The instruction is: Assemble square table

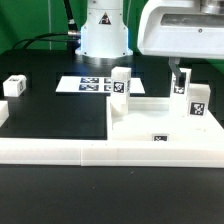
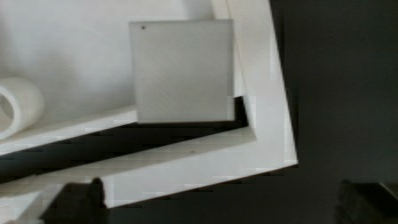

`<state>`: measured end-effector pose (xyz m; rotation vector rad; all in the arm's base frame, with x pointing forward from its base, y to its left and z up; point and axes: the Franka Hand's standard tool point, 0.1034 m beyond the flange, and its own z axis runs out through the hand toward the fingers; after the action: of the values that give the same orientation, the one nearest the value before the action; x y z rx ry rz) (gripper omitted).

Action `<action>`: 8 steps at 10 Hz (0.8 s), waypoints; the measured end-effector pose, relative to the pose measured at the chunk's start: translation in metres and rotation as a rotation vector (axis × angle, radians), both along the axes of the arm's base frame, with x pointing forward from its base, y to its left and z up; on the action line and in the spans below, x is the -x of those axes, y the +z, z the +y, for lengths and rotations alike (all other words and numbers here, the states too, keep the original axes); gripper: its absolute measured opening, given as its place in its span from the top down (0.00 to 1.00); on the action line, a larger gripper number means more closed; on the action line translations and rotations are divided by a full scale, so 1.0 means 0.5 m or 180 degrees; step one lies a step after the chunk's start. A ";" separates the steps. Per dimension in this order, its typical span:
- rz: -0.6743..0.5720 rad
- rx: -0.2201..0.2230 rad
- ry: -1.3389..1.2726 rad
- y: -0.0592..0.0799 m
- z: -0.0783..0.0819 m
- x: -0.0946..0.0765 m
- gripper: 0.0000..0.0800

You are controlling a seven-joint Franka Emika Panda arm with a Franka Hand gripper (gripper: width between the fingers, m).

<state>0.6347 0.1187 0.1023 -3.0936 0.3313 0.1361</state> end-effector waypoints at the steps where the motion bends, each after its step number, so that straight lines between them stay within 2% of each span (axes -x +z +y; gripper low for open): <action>1: 0.0037 0.0002 -0.0005 -0.006 0.005 0.008 0.19; 3: 0.0070 -0.0007 0.0015 -0.020 0.020 0.017 0.19; 7: -0.0025 0.0029 -0.0040 -0.056 -0.001 0.031 0.19; 8: -0.0010 0.0029 -0.0039 -0.060 0.004 0.036 0.19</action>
Offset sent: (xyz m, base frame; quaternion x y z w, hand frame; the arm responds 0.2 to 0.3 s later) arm -0.0091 0.0082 -0.0142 0.0177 -0.0007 -0.0006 0.9998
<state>0.6167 0.1208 0.0721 -3.0999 0.3519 0.1298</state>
